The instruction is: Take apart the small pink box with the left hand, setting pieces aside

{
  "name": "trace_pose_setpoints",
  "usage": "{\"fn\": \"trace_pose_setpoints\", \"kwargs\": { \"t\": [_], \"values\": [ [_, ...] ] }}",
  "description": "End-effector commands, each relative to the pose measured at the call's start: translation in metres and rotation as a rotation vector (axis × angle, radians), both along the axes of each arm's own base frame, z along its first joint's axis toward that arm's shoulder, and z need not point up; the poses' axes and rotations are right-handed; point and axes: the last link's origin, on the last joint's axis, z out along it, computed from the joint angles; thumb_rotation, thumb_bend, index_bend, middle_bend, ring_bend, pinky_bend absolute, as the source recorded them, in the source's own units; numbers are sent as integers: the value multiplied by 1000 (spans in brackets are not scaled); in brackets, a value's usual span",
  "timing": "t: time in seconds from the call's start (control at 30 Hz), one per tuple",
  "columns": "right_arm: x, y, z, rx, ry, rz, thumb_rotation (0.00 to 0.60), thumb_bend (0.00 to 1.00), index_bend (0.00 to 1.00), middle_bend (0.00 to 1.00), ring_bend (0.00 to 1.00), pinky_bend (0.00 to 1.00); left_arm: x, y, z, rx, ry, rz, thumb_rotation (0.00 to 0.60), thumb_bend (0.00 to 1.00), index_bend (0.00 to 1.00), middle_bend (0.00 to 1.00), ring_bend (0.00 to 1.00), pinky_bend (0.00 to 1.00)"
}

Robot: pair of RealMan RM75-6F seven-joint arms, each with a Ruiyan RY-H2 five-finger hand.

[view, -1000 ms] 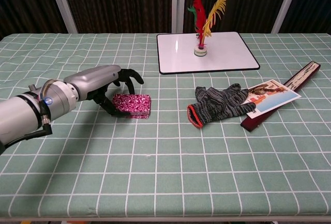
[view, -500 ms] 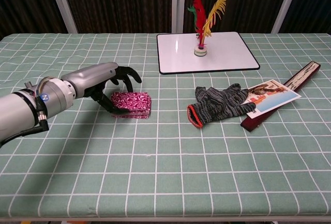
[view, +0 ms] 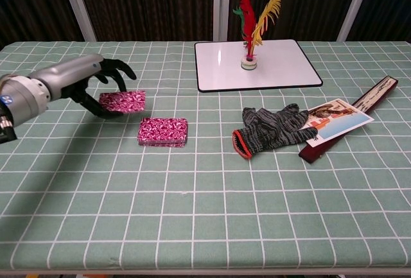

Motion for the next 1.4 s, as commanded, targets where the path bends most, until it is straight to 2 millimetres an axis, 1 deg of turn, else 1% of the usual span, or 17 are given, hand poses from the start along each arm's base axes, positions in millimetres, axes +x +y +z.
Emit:
{"fn": "trace_pose_setpoints", "kwargs": {
  "t": [0.03, 0.17, 0.3, 0.33, 0.47, 0.53, 0.63, 0.77, 0.83, 0.93, 1.0, 1.1, 1.4],
  "values": [
    [2, -1, -2, 4, 2, 5, 600, 96, 0, 0, 0, 0, -19, 5, 15, 38, 6, 48, 600, 250, 241, 389, 171, 216],
    [6, -1, -4, 10, 10, 11, 600, 97, 0, 0, 0, 0, -35, 5, 21, 41, 4, 89, 600, 250, 242, 388, 171, 216],
    [9, -2, -5, 14, 16, 14, 600, 97, 0, 0, 0, 0, -42, 4, 19, 40, 1, 99, 600, 251, 236, 375, 171, 214],
    [9, -1, -5, 13, 17, 14, 600, 97, 0, 0, 0, 0, -43, 3, 18, 38, 1, 98, 600, 249, 221, 345, 162, 211],
    [10, -1, -3, 5, 20, 12, 600, 97, 0, 0, 0, 0, -44, 2, 14, 28, -2, 90, 600, 212, 123, 143, 68, 177],
    [10, 0, -2, 3, 21, 9, 600, 97, 0, 0, 0, 0, -43, 3, 14, 45, -10, 80, 600, 197, 112, 113, 54, 168],
    [9, 0, -2, 2, 20, 6, 600, 97, 0, 0, 0, 0, -40, 2, 15, 43, -30, 72, 600, 191, 111, 111, 53, 166],
    [7, 0, -3, 5, 18, 2, 600, 98, 0, 0, 0, 0, -26, -3, 15, 27, -54, 24, 600, 190, 110, 143, 53, 165],
    [7, -1, -4, 7, 16, 2, 600, 97, 0, 0, 0, 0, -14, -9, 13, 4, -70, -9, 600, 190, 110, 166, 53, 165],
    [7, -1, -5, 11, 13, 5, 600, 97, 0, 0, 0, 0, 3, -18, 7, -37, -79, -45, 600, 189, 110, 172, 53, 164],
    [8, -2, -5, 13, 10, 7, 600, 97, 0, 0, 0, 0, 12, -24, -1, -66, -83, -52, 600, 188, 110, 177, 53, 163],
    [8, -2, -4, 11, 8, 10, 600, 97, 0, 0, 0, 0, 20, -29, -14, -96, -80, -54, 600, 188, 111, 183, 53, 161],
    [6, -1, -1, -3, 5, 12, 600, 97, 0, 0, 0, 0, 41, -39, -49, -130, -87, -69, 600, 188, 110, 208, 53, 151]
  ]
}}
